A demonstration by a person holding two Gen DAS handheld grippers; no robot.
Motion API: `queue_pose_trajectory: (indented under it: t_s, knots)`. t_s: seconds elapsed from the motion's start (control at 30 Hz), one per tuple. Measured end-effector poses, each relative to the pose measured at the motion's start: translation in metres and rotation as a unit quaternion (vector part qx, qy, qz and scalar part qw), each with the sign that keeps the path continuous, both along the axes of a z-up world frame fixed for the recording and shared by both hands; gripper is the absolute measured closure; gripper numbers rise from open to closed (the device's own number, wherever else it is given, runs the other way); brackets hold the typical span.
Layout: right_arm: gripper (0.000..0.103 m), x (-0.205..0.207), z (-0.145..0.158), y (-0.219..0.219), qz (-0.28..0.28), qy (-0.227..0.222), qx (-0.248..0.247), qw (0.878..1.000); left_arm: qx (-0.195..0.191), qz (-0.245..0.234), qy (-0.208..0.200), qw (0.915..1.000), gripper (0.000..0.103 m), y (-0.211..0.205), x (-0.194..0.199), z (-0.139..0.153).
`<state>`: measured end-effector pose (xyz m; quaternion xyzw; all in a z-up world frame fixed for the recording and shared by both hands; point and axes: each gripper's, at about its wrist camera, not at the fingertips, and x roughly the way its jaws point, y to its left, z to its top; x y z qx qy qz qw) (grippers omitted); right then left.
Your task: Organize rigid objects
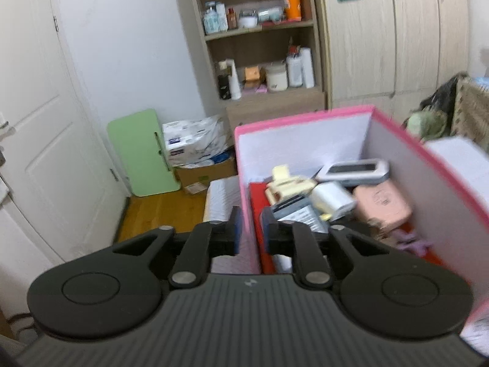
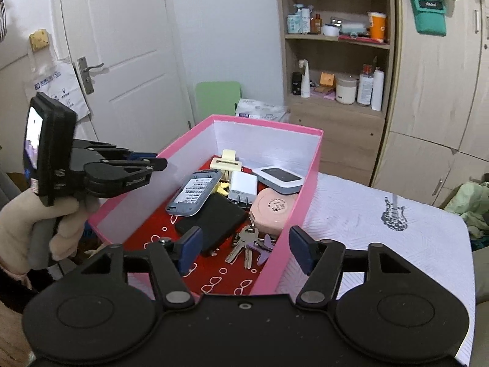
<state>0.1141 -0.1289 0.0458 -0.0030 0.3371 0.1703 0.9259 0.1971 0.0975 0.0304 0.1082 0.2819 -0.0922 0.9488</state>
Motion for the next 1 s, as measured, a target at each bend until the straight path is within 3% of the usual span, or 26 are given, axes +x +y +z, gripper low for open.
queue_pose_trajectory:
  t_s: [0.07, 0.13, 0.3, 0.43, 0.57, 0.67, 0.77, 1.0]
  knots:
    - [0.025, -0.007, 0.004, -0.003, -0.005, -0.011, 0.004, 1.0, 0.01, 0.015, -0.02, 0.9996, 0.055, -0.003, -0.016, 0.015]
    - [0.023, -0.013, 0.008, -0.005, -0.008, -0.018, 0.008, 1.0, 0.033, 0.029, -0.04, 0.9982, 0.041, -0.008, -0.034, 0.028]
    - [0.02, -0.03, 0.017, -0.013, -0.019, -0.032, 0.019, 0.999, 0.032, 0.032, -0.028, 0.9986, 0.024, -0.015, -0.069, 0.051]
    - [0.011, -0.042, 0.022, -0.018, -0.025, -0.038, 0.014, 0.999, 0.024, 0.052, -0.019, 0.9982, 0.0, -0.019, -0.087, 0.056]
    - [0.005, -0.049, 0.022, -0.02, -0.025, -0.033, 0.012, 0.999, -0.013, 0.086, 0.044, 0.9953, 0.0, -0.015, -0.09, 0.052]
    - [0.004, -0.054, 0.021, -0.019, -0.057, -0.023, -0.011, 0.998, -0.007, 0.103, 0.075, 0.9918, 0.0, -0.019, -0.094, 0.047]
    - [0.003, -0.059, 0.02, -0.021, -0.079, -0.016, -0.031, 0.996, -0.002, 0.113, 0.068, 0.9913, 0.0, -0.023, -0.108, 0.045]
    - [0.003, -0.078, 0.019, -0.037, -0.107, -0.018, -0.021, 0.994, -0.004, 0.11, 0.043, 0.993, 0.0, -0.035, -0.138, 0.044]
